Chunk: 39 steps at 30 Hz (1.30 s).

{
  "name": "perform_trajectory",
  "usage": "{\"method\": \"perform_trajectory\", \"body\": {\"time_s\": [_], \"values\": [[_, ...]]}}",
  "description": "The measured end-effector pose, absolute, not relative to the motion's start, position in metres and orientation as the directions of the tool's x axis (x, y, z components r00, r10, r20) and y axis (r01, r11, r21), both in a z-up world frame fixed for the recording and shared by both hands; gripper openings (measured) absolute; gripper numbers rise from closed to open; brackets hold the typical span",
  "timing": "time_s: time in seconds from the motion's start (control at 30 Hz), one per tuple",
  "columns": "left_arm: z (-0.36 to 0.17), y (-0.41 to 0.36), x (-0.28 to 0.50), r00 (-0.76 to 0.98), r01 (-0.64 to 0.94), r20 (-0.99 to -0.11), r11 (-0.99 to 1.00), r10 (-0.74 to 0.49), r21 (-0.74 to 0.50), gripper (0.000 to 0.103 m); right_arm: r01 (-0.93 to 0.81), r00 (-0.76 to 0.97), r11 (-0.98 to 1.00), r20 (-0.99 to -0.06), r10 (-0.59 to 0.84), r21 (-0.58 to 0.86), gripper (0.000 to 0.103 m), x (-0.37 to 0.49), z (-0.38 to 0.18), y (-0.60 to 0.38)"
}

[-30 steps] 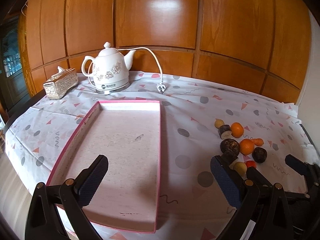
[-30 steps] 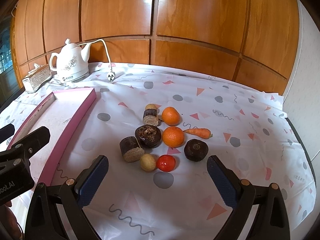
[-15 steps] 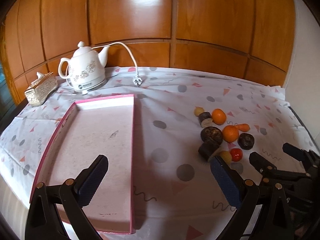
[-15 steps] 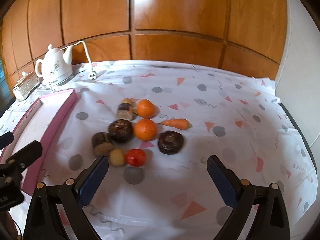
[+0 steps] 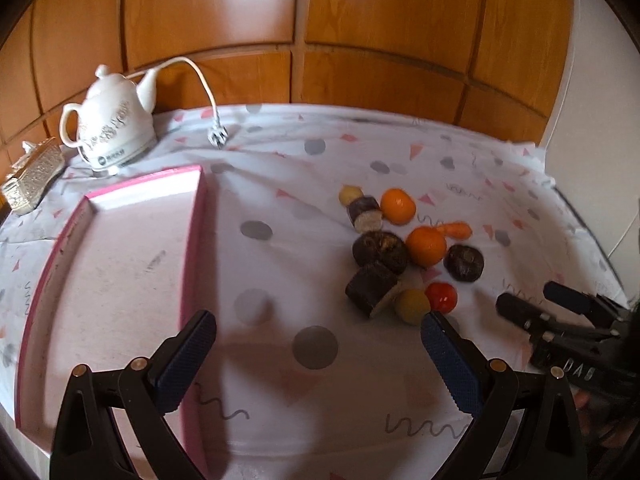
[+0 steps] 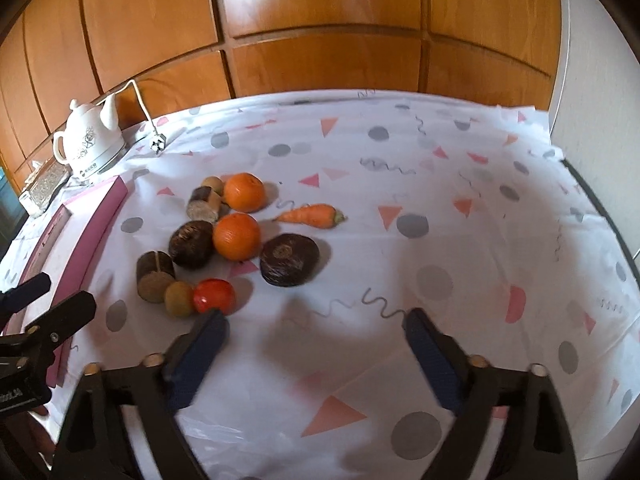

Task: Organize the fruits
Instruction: 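Reach the left tool to the dark root slice while the right tool reaches the red tomato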

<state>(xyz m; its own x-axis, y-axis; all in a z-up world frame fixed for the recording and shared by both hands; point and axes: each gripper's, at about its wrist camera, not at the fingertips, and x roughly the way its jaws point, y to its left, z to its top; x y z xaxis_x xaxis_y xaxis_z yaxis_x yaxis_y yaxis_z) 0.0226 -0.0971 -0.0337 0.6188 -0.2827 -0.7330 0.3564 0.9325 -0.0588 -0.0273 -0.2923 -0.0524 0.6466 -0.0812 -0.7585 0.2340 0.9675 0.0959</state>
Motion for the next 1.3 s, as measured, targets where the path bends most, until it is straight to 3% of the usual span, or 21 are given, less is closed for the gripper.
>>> {"method": "perform_trajectory", "body": {"time_s": [0.07, 0.13, 0.23, 0.33, 0.47, 0.67, 0.9, 0.97, 1.1, 1.3], "values": [[-0.04, -0.102, 0.026, 0.594, 0.368, -0.756, 0.929, -0.274, -0.047, 0.103, 0.234, 0.635, 0.965, -0.771, -0.059, 0.119, 0.07, -0.027, -0.057, -0.297], [-0.042, -0.103, 0.028, 0.585, 0.363, -0.762, 0.93, -0.277, -0.06, 0.103, 0.241, 0.624, 0.963, -0.78, -0.058, 0.121, 0.049, -0.025, -0.061, -0.299], [-0.042, -0.103, 0.033, 0.595, 0.348, -0.756, 0.935, -0.274, -0.066, 0.099, 0.238, 0.617, 0.96, -0.786, -0.033, 0.147, 0.037, -0.023, -0.066, -0.302], [-0.044, -0.101, 0.042, 0.576, 0.336, -0.764, 0.936, -0.291, -0.103, 0.082, 0.195, 0.625, 0.963, -0.78, 0.023, 0.184, 0.036, -0.022, -0.067, -0.299], [-0.047, -0.104, 0.052, 0.539, 0.354, -0.773, 0.922, -0.336, -0.154, 0.069, 0.106, 0.636, 0.969, -0.764, 0.107, 0.223, 0.036, -0.019, -0.068, -0.284], [-0.045, -0.112, 0.063, 0.51, 0.362, -0.761, 0.903, -0.401, -0.233, 0.068, 0.027, 0.653, 0.967, -0.737, 0.176, 0.254, 0.033, -0.012, -0.066, -0.266], [-0.051, -0.132, 0.073, 0.484, 0.387, -0.77, 0.891, -0.416, -0.238, 0.066, 0.005, 0.665, 0.972, -0.727, 0.173, 0.235, 0.026, 0.004, -0.068, -0.256], [-0.056, -0.135, 0.075, 0.465, 0.398, -0.778, 0.885, -0.422, -0.242, 0.04, 0.002, 0.662, 0.971, -0.729, 0.177, 0.237, 0.026, 0.007, -0.069, -0.255], [-0.057, -0.124, 0.076, 0.46, 0.385, -0.761, 0.875, -0.458, -0.294, 0.04, -0.005, 0.665, 0.971, -0.725, 0.18, 0.237, 0.026, 0.009, -0.07, -0.256], [-0.06, -0.119, 0.074, 0.494, 0.394, -0.744, 0.878, -0.451, -0.271, 0.041, -0.008, 0.672, 0.966, -0.714, 0.198, 0.26, 0.026, 0.012, -0.072, -0.259]]}}
